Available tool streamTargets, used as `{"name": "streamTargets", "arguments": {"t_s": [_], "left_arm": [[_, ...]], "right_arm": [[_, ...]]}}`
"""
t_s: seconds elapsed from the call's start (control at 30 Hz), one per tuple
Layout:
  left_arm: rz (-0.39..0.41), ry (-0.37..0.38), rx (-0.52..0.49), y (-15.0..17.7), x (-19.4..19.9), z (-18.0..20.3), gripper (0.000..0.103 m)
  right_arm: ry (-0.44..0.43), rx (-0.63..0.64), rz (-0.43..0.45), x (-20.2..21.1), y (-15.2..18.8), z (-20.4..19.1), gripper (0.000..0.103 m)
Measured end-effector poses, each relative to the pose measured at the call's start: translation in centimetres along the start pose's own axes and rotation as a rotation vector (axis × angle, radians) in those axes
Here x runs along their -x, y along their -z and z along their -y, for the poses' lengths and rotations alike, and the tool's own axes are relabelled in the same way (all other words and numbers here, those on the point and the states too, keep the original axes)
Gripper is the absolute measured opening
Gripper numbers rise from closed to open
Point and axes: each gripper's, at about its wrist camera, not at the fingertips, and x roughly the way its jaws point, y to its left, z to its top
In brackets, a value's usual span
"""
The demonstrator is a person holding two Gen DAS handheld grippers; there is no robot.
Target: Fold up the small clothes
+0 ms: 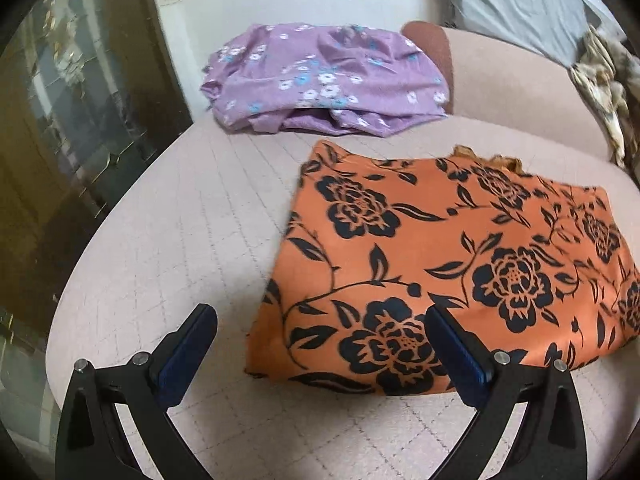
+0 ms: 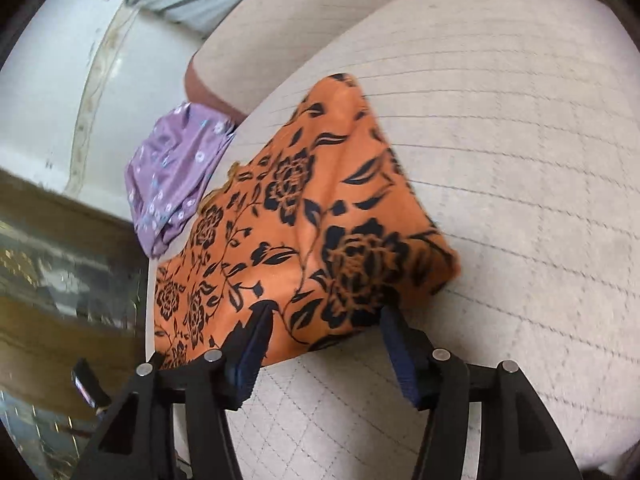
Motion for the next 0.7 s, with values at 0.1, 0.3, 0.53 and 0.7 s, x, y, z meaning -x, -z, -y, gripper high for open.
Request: {"name": "streamTargets", "arguments": {"t_s": [0.1,0.3,0.53,0.7], "left_arm": [[-0.042,-0.013,0.027,0.2,-1.2,-0.8,0.103],[-0.169,-0.046,-0.009,0.7,-5.3,-0.5,0.103],[-0.144,-0.018,0.036,-0.3,-5.3,-1.2,0.103],[-0.051,-0.094,0.003,-1.2,-4.4,-1.3,0.103]], "right_arm": [[-0.021,-0.059,-0.019,-0.6,0.3,1.0,0.068],[-0.019,-0.152,-0.016,-2.2,-0.1,2.6,0.068],[-0.036,-0.204,0.021,-3.6,-1.4,3.2,0.069],[-0.041,-0.208,0.04,-4.0,-1.9,2.9,0.07]]}}
